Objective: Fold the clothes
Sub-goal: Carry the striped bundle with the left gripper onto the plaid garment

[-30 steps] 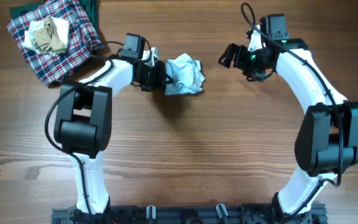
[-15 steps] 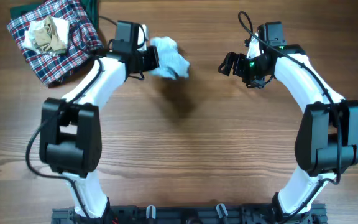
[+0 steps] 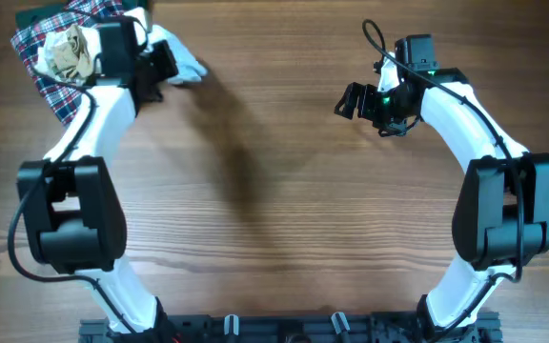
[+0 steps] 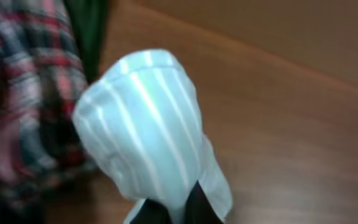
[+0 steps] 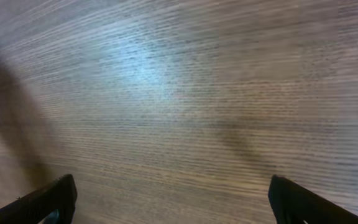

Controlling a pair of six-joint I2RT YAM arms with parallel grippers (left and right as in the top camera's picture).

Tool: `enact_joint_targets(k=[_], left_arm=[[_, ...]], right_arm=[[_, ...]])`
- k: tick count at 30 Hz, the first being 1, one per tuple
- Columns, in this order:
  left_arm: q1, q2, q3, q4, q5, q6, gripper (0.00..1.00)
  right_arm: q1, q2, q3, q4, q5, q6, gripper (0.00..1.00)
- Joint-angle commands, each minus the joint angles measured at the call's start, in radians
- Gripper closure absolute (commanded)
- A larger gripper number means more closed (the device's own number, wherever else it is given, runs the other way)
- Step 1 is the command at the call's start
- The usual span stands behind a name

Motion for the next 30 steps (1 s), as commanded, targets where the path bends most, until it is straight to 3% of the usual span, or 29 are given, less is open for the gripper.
enact_joint_targets(k=[1, 13, 20, 27, 30], left_arm=[[0.044, -0.025, 0.013, 0.045, 0.010, 0.058, 0.96], [0.049, -0.025, 0.230, -0.024, 0.238, 0.140, 0.96], [0.088, -0.025, 0.310, -0.201, 0.261, 0.381, 0.96], [0.224, -0.025, 0.313, -0.151, 0.322, 0.385, 0.96], [0.222, -0.025, 0.344, -0.143, 0.323, 0.368, 0.96]], right_arm=[[0.006, 0.006, -0.011, -0.016, 0.014, -0.020, 0.00], [0.006, 0.006, -0.011, -0.034, 0.014, -0.018, 0.00], [0.006, 0.006, -0.011, -0.053, 0.014, -0.020, 0.00], [0.006, 0.006, -0.011, -0.059, 0.013, -0.016, 0.00], [0.006, 0.006, -0.011, -0.060, 0.013, -0.005, 0.00]])
